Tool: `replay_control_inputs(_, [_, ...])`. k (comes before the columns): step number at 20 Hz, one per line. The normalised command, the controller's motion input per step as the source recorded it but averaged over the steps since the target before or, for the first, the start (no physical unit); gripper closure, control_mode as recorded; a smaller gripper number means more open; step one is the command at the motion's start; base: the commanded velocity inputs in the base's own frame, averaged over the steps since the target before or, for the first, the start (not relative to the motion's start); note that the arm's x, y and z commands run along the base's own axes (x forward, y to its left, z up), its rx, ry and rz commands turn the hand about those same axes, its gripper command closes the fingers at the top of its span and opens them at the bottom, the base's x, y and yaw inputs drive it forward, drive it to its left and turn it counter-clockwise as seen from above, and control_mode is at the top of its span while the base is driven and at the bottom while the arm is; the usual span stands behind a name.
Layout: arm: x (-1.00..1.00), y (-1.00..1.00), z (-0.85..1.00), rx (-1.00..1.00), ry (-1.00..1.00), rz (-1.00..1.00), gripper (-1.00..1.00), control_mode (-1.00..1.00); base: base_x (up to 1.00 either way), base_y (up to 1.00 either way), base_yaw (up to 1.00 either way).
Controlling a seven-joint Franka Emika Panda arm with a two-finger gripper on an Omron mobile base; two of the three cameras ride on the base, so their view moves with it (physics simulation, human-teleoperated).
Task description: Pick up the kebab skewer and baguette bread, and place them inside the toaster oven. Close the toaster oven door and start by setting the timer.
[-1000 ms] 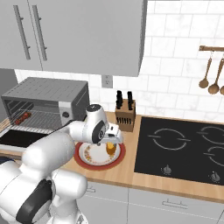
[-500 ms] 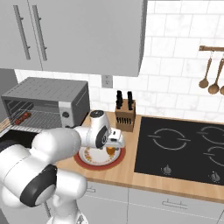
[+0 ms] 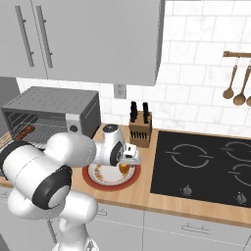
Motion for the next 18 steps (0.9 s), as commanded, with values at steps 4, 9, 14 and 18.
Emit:
replay_control_inputs(4, [0.14, -0.01, -0.12, 0.00, 0.00, 0.00, -1.00, -1.00, 0.00, 0.00, 0.00])
replay_control_inputs(9, [0.14, 0.00, -0.11, 0.00, 0.00, 0.00, -1.00, -1.00, 0.00, 0.00, 0.00])
replay_control_inputs(14, [0.04, 0.00, -0.11, 0.01, 0.00, 0.00, -1.00, -1.00, 0.00, 0.00, 0.00])
replay_control_inputs(18, [0.01, 0.00, -0.05, 0.00, 0.00, 0.00, -1.00, -1.00, 0.00, 0.00, 0.00])
